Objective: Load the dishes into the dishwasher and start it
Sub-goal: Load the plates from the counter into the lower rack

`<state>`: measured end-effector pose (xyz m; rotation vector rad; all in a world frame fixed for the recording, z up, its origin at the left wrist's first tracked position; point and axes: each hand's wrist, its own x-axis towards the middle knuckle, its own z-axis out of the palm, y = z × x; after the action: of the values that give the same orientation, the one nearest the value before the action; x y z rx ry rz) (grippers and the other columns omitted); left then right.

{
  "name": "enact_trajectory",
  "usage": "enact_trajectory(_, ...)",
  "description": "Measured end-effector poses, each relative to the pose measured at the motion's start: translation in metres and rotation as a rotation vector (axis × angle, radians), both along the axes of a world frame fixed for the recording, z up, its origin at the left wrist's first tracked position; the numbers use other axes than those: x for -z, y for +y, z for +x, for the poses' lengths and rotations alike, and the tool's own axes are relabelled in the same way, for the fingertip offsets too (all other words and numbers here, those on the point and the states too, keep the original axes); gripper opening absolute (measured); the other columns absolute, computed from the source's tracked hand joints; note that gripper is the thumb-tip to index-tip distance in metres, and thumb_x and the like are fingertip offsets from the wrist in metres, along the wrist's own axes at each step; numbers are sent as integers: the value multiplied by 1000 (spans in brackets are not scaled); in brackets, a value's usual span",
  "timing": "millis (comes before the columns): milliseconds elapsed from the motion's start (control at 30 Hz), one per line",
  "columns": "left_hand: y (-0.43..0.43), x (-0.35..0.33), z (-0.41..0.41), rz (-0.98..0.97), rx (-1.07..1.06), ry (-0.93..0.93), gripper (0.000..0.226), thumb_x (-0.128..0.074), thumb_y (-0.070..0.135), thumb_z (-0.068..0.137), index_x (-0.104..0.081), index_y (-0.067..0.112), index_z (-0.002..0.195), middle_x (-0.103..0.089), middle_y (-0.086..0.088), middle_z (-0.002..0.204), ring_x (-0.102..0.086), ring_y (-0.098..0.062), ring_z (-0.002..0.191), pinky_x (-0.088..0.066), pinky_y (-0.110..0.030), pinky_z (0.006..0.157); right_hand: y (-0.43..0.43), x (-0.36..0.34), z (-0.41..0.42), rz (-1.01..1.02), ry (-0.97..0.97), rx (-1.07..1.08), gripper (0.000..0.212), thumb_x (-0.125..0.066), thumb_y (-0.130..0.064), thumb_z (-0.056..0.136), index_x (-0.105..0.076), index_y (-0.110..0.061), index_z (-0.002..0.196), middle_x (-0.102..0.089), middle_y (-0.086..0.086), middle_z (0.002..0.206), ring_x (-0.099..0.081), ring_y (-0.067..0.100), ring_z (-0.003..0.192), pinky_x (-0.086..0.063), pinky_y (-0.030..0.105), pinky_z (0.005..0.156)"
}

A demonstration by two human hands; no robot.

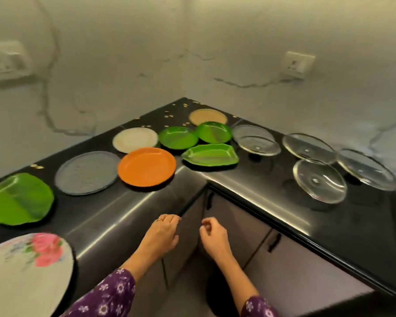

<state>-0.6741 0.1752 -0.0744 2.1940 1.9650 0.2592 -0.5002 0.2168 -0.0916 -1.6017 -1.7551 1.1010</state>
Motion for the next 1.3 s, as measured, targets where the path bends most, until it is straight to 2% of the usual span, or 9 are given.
enact_trajectory(133,5,5,-69,-3,-22,-68,51,-53,32,88,-44,17,135,-48,2,136,-39,-14,129,-31,-23,108,55,-18,-89,-92,169,-11,13,-54,-18,93,-56,-13,105,-65,-3,82,-67,10,76,-57,33,77)
enact_trajectory(300,8,30,-96,58,28,-146,56,-45,52,86,-47,21,133,-46,6,138,-37,-11,131,-25,-21,108,115,-23,-164,-216,244,100,33,-62,-36,88,-52,-11,106,-68,0,87,-70,5,66,-56,24,66)
enact_trajectory(400,10,38,-100,100,24,-189,56,-42,56,86,-47,24,132,-45,9,137,-35,-9,132,-16,-17,108,140,-14,-187,-235,231,193,39,-67,-40,84,-50,-8,98,-67,17,102,-68,10,53,-44,14,41)
enact_trajectory(500,11,42,-101,106,43,-197,57,-40,57,85,-45,26,132,-43,11,137,-30,-7,132,-11,-14,106,152,-9,-200,-280,246,319,53,-71,-31,83,-45,-2,118,-58,17,110,-67,17,55,-48,20,40)
enact_trajectory(600,12,41,-102,113,37,-204,55,-40,58,86,-45,27,131,-43,11,136,-31,-7,132,-12,-15,107,159,0,-204,-299,224,355,40,-70,-15,83,-47,-2,113,-58,15,103,-66,17,55,-57,30,51)
enact_trajectory(733,11,42,-102,124,26,-182,54,-42,57,85,-46,27,130,-44,11,136,-33,-7,131,-15,-18,108,157,0,-199,-269,309,281,15,-56,-11,88,-57,1,97,-63,17,90,-62,16,55,-50,22,45)
enact_trajectory(933,9,38,-101,152,33,-158,52,-47,52,84,-54,22,125,-53,7,128,-45,-11,125,-28,-22,105,132,-29,-141,57,289,218,17,-46,-16,92,-45,-12,75,-51,2,73,-48,13,61,-38,20,51)
enact_trajectory(1100,27,25,-56,206,48,-142,47,-51,47,81,-61,12,110,-62,-3,110,-58,-22,105,-45,-30,90,101,-47,-39,208,483,298,11,-42,-15,97,-45,-5,95,-52,0,73,-51,6,56,-45,21,50)
enact_trajectory(1300,46,11,92,209,248,-274,35,-66,30,84,-58,10,111,-59,-2,110,-54,-22,103,-44,-33,91,29,-38,135,441,275,663,13,-41,-11,98,-40,-16,85,-46,-3,66,-43,9,56,-39,33,53)
